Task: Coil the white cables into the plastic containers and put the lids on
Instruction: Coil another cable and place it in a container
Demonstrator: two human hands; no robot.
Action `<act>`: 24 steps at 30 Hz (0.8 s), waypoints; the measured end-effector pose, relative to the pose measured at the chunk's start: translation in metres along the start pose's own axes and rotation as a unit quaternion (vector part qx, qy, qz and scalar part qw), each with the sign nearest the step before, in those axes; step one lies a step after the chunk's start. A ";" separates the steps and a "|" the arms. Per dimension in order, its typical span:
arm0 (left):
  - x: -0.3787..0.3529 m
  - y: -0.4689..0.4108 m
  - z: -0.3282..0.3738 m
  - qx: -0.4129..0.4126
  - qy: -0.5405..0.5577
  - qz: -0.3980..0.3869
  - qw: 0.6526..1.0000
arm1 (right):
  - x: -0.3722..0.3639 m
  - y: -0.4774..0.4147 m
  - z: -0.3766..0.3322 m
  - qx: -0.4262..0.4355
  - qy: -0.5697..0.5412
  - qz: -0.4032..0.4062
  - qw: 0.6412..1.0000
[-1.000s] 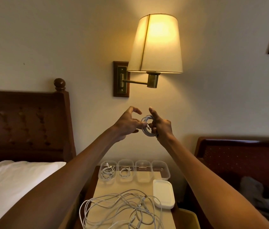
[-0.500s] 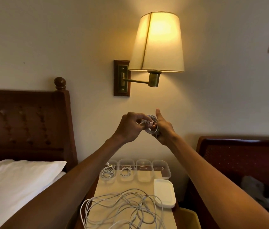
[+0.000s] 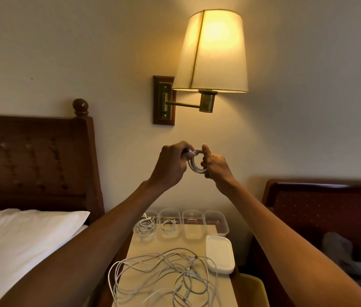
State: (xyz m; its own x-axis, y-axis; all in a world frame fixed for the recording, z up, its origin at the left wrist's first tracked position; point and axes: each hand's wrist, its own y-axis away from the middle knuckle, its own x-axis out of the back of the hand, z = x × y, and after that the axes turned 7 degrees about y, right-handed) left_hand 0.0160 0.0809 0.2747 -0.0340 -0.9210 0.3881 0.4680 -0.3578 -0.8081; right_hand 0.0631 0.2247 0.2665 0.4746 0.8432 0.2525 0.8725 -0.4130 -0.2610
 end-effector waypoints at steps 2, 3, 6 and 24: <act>0.003 0.001 -0.001 0.024 0.035 0.005 0.999 | 0.001 0.001 0.001 0.006 0.022 0.002 1.000; 0.005 0.002 -0.003 0.045 0.067 0.009 0.997 | 0.002 0.001 0.001 0.007 0.029 -0.002 1.000; 0.013 0.005 -0.006 0.116 0.181 0.010 0.977 | 0.008 0.002 0.001 0.018 0.057 -0.013 0.998; 0.015 0.016 -0.015 0.291 0.229 -0.170 0.913 | 0.008 -0.004 0.019 0.163 0.153 0.005 0.975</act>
State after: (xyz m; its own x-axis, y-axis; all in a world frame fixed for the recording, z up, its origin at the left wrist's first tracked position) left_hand 0.0094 0.0594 0.2609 -0.5688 -0.7871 0.2385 0.7472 -0.6158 -0.2501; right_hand 0.0609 0.2395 0.2520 0.5388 0.6769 0.5015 0.8084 -0.2479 -0.5339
